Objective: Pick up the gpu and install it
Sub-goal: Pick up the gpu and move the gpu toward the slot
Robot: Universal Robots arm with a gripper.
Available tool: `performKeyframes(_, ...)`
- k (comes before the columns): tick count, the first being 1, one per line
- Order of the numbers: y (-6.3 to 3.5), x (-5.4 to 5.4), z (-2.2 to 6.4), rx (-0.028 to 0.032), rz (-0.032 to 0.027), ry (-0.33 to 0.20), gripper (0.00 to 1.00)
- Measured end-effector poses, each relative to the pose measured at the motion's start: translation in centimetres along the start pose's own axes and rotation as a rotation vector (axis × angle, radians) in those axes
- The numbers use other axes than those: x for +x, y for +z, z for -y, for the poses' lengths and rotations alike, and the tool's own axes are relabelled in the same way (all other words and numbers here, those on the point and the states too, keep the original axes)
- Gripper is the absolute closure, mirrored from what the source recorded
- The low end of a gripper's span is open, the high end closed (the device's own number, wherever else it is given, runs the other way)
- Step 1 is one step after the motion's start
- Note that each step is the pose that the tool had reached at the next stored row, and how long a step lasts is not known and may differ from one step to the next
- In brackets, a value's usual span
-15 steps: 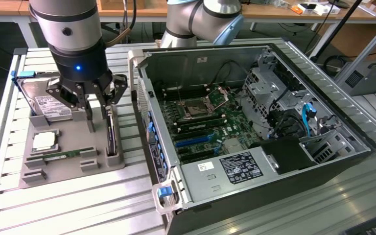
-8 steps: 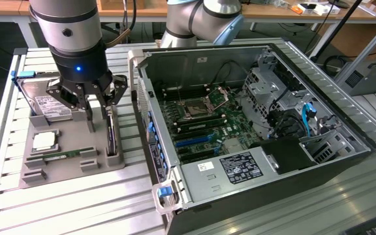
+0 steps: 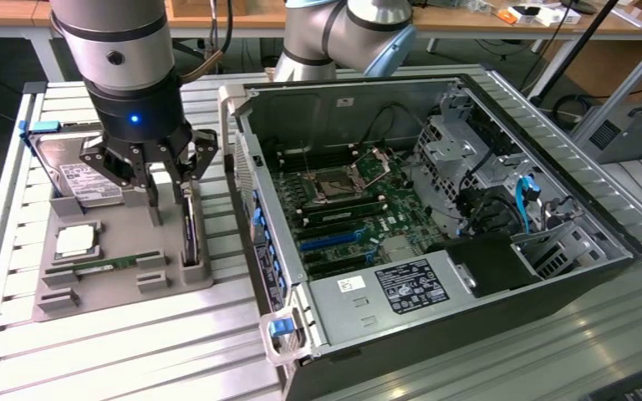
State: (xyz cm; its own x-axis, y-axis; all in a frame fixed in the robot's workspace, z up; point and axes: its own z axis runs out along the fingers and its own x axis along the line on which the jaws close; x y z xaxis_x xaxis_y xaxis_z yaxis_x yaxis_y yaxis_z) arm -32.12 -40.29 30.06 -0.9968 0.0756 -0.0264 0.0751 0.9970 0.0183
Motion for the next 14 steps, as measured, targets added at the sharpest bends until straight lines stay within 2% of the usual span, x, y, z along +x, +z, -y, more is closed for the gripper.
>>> performKeyframes(14, 0.23, 0.01, 0.04, 0.0001, 0.0001, 0.000, 0.64)
